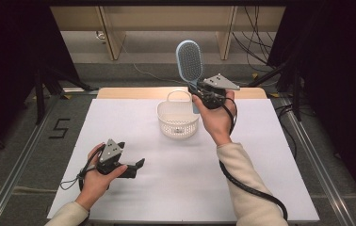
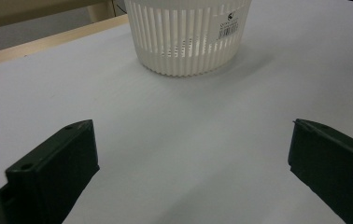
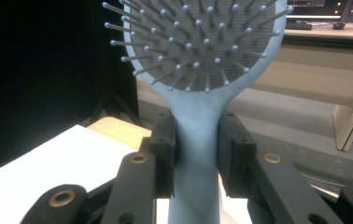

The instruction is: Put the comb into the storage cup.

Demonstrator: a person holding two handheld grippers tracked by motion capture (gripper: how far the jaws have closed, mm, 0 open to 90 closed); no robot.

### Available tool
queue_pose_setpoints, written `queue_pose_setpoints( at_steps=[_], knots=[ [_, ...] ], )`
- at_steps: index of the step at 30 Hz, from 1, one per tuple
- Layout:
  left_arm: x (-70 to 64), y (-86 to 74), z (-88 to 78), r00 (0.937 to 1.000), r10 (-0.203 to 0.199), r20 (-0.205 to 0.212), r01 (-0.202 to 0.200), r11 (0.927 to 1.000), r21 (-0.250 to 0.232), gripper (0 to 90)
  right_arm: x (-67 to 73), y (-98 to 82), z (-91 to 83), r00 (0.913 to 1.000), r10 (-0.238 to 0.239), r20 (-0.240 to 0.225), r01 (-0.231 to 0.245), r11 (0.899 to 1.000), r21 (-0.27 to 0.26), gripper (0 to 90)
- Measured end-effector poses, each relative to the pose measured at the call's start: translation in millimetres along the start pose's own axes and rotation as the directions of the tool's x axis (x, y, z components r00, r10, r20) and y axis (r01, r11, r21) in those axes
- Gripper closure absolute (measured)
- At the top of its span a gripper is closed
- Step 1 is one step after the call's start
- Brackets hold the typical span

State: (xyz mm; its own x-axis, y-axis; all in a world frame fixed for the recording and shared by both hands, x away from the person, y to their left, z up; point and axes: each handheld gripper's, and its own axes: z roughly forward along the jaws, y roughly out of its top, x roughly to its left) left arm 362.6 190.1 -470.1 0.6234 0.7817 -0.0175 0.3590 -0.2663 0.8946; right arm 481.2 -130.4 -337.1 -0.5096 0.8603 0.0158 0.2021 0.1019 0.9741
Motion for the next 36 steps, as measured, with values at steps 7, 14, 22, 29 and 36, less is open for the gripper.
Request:
queue_pose_setpoints(
  at_steps=[7, 14, 22, 29, 36],
  knots=[
    [-0.5, 0.1, 0.3, 1.0, 0.0, 0.0, 0.0, 1.0, 0.001, 0.9, 1.5, 0.6, 3.3, 1.0, -0.002, -0.003, 0.002, 1.0, -0.002, 70.7],
    [-0.8, 0.2, 0.8, 1.0, 0.001, 0.004, -0.001, 1.0, 0.001, 0.9, 3.8, 0.9, 6.8, 1.0, -0.004, -0.005, 0.004, 1.0, 0.001, 70.6],
    [-0.7, 0.4, 0.5, 1.0, -0.001, 0.003, 0.001, 1.0, 0.0, 0.9, 6.5, 2.0, 11.1, 1.0, -0.005, -0.009, 0.005, 1.0, 0.002, 70.7],
    [-1.1, 0.5, 0.8, 1.0, 0.0, 0.003, 0.0, 1.0, -0.001, 0.9, 8.3, 2.5, 14.5, 0.9999, -0.007, -0.009, 0.007, 1.0, 0.005, 70.6],
    [-1.1, 0.5, 1.0, 1.0, 0.002, 0.004, -0.002, 1.0, -0.001, 0.9, 9.9, 2.4, 19.0, 0.9999, -0.005, -0.013, 0.005, 1.0, 0.009, 70.6]
  ],
)
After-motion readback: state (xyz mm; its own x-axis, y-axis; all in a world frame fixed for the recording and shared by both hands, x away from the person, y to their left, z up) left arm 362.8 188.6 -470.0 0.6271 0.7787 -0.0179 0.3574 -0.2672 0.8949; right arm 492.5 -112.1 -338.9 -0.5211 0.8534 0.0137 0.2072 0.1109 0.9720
